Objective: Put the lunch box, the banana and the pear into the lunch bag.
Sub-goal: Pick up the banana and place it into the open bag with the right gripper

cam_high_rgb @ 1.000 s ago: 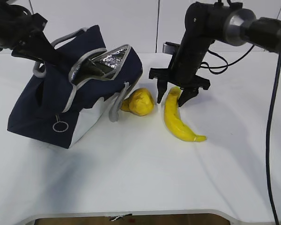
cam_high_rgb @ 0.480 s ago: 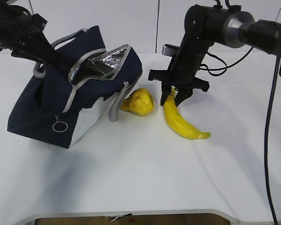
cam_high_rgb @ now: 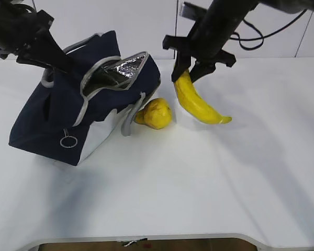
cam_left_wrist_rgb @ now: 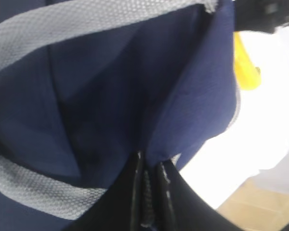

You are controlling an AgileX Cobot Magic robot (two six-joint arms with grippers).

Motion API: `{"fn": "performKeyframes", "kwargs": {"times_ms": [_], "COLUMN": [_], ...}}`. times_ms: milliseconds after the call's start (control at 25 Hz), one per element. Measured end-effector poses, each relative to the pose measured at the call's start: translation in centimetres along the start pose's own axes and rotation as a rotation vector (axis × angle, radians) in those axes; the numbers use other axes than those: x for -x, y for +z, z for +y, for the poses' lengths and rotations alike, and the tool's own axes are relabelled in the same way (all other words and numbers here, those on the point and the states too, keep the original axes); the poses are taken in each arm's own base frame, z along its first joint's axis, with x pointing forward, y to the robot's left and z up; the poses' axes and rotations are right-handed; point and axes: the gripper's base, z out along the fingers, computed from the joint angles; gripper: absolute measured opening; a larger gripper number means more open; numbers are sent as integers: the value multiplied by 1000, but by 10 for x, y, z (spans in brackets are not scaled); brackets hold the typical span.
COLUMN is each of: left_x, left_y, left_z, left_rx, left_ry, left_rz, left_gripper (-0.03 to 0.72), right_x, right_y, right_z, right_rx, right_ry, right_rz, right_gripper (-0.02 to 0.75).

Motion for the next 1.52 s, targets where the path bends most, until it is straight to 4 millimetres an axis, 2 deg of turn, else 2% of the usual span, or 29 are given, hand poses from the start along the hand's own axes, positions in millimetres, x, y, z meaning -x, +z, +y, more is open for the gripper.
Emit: {"fn": "performKeyframes", "kwargs": {"times_ms": [80, 200, 360, 560, 720, 1040, 1240, 1520], "left_x": [0, 2, 5, 9, 11, 11, 11, 11], "left_y": [0, 0, -1, -2, -2, -2, -2, -2], "left_z": [-3, -6, -12, -14, -14, -15, -15, -15], "left_rx": [-30, -72, -136, -167, -169, -173, -177, -179], "left_ry": [-14, -37, -61, -69, -70, -70, -69, -69], "left_rz": [-3, -22, -56, -93, -113, -116, -115, -117], "left_gripper": [22, 22, 22, 22, 22, 22, 22, 22], "right_x": [-1, -4, -7, -8, -7, -6, 2, 11], "right_y": [-25, -52, -58, -47, -30, 17, 19, 17], "right_z": [10, 24, 38, 52, 55, 60, 65, 66], "right_rx": [38, 130, 276, 482, 531, 713, 821, 838], "right_ry": [-30, -53, -41, 1, 17, 121, 165, 215], "right_rz": [-41, -74, -56, 2, 39, 133, 74, -12], "right_gripper": [293, 293, 293, 293, 293, 293, 293, 293]}}
